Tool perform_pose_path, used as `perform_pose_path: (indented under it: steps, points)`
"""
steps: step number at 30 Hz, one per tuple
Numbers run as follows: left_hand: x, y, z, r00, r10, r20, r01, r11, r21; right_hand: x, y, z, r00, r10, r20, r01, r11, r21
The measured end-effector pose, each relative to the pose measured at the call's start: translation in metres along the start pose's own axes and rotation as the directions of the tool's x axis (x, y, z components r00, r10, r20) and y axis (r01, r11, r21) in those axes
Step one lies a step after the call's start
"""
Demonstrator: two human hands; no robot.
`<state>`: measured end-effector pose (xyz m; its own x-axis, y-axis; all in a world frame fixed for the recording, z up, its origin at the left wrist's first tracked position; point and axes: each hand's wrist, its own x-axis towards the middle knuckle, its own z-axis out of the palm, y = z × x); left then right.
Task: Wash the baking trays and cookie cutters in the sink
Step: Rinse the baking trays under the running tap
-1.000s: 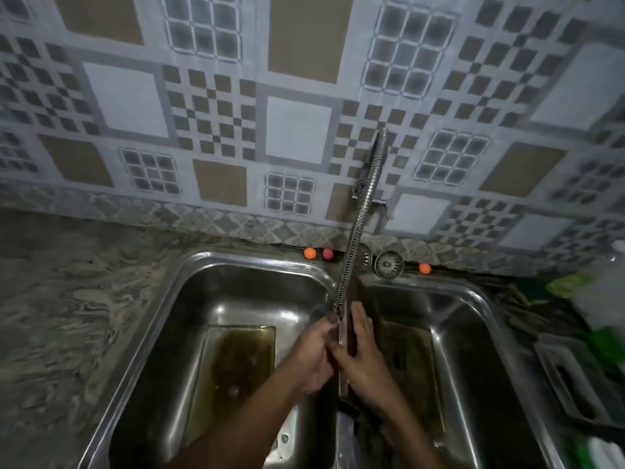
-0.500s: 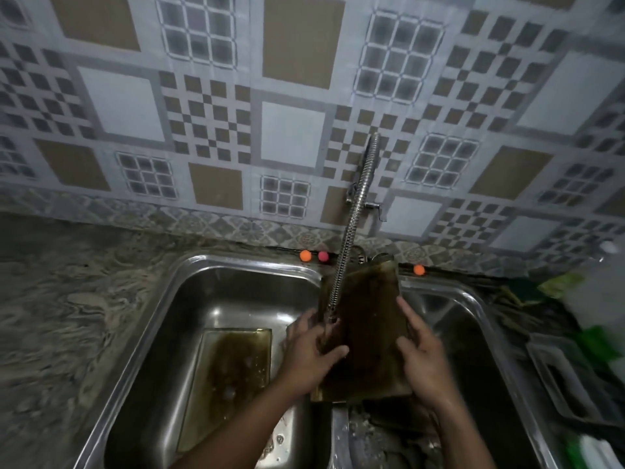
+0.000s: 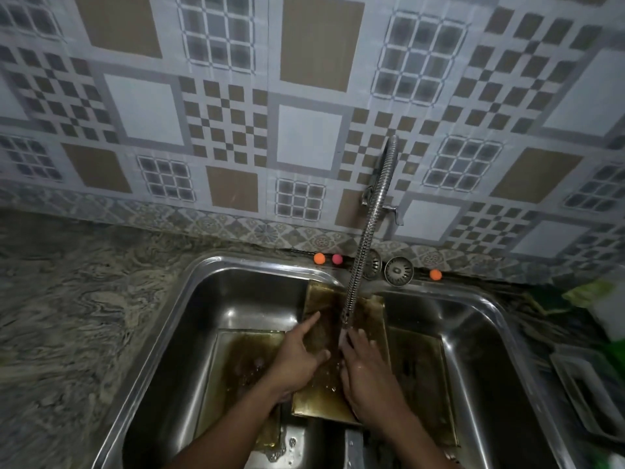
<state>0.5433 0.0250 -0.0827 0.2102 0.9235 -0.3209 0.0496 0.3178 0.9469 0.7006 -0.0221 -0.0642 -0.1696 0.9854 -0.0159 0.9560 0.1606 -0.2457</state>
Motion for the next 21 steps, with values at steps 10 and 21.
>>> perform_pose_path:
  steps: [10, 21]
  points:
    - [0.000, 0.015, 0.007, 0.996, 0.062, -0.068, -0.067, 0.995, -0.074, 0.063, -0.033, -0.013, 0.982, 0.015, 0.187, -0.058, 0.972, 0.229]
    - [0.014, 0.007, 0.029, 0.984, 0.171, -0.050, -0.169, 0.985, 0.045, 0.064, 0.008, 0.009, 0.967, 0.254, -0.011, -0.249, 0.953, 0.174]
